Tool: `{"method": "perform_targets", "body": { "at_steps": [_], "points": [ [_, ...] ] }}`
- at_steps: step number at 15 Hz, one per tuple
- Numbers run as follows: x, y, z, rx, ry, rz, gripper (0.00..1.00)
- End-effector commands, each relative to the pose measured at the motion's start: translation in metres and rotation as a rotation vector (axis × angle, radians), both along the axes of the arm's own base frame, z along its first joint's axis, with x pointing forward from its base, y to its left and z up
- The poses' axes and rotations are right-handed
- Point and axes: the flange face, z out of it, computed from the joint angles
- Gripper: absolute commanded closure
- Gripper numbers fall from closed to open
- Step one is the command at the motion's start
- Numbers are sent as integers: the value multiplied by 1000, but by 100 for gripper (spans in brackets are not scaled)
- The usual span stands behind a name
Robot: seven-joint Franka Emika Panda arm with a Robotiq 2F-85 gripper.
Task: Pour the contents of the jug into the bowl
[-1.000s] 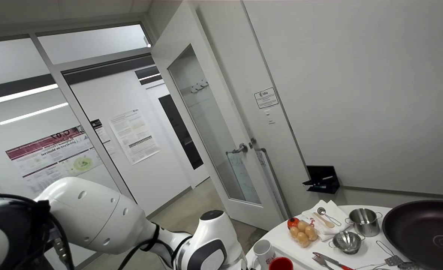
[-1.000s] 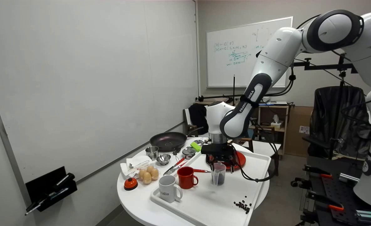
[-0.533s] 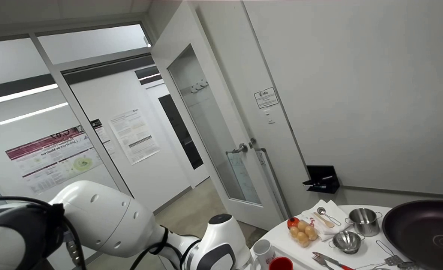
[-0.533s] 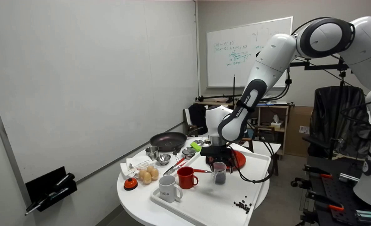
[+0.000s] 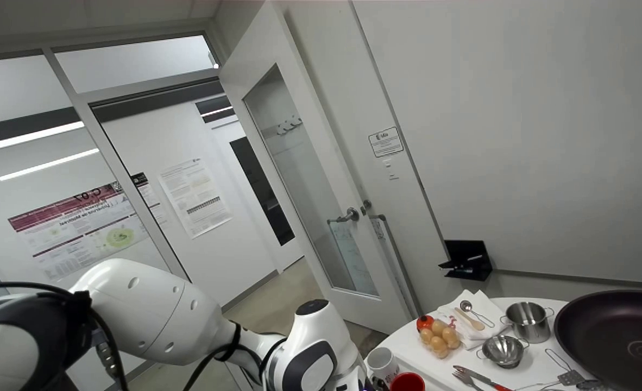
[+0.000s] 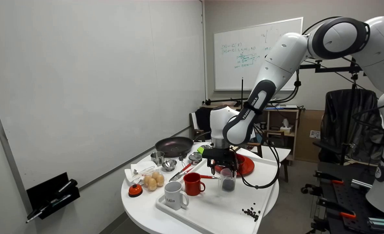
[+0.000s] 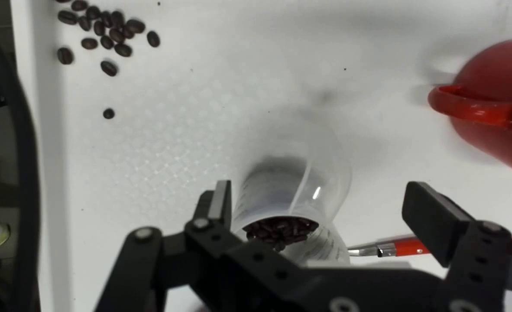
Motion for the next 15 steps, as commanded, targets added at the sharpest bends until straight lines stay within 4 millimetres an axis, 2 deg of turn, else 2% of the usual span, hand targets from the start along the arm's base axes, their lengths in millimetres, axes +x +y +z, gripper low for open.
{"method": "perform_targets", "body": {
  "at_steps": [1, 7, 13, 14, 15],
  "points": [
    [14, 5, 1, -19, -34, -125, 0],
    [26, 1, -3, -30, -48, -325, 0],
    [20, -11, -24, -36, 1, -392, 0],
    [19, -12, -26, -36, 7, -393, 3],
    [18, -13, -28, -37, 10, -391, 26]
  ]
}}
